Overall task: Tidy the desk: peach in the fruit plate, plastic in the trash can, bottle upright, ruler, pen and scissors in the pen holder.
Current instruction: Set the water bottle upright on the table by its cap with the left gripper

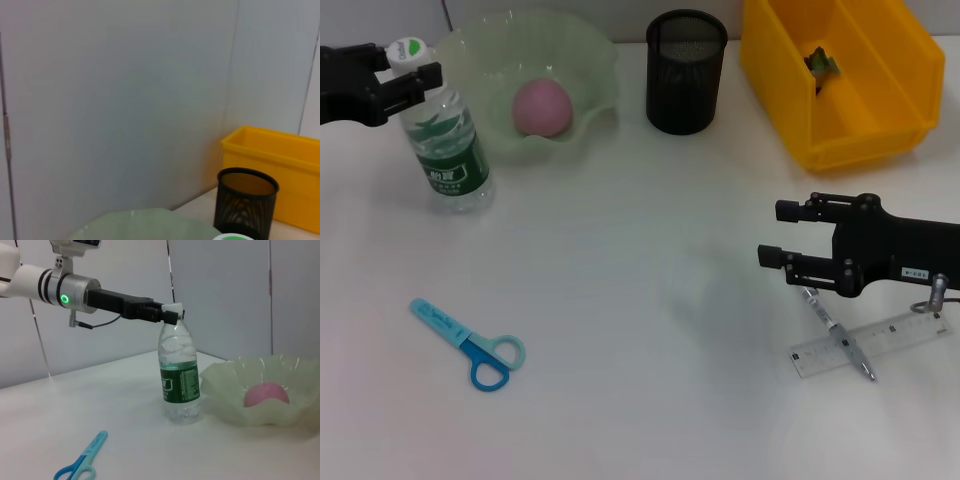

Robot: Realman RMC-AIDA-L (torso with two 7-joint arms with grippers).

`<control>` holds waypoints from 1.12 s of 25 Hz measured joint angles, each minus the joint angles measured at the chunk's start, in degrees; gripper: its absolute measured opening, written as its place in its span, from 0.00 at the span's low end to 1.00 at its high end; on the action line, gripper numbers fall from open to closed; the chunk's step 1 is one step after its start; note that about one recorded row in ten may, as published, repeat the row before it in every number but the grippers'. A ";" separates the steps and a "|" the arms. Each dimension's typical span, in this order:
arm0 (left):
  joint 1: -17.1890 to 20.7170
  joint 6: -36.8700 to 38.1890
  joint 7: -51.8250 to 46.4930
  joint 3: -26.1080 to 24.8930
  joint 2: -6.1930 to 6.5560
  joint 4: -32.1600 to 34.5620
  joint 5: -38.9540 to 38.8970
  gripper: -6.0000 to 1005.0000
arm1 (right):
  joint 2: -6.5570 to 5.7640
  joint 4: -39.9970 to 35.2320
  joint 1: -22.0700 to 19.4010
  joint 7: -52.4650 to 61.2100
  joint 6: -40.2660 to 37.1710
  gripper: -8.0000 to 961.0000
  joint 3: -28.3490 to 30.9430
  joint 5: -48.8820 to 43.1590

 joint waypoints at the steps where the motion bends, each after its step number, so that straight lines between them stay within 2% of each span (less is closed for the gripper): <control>1: 0.03 -0.29 0.07 0.00 -0.03 0.04 0.00 0.48 | -0.01 0.00 0.10 0.00 0.00 0.67 0.00 0.00; 28: 0.56 -2.23 1.49 0.01 -0.28 0.09 -0.34 0.50 | -0.06 0.02 0.55 0.14 0.00 0.67 -0.05 -0.09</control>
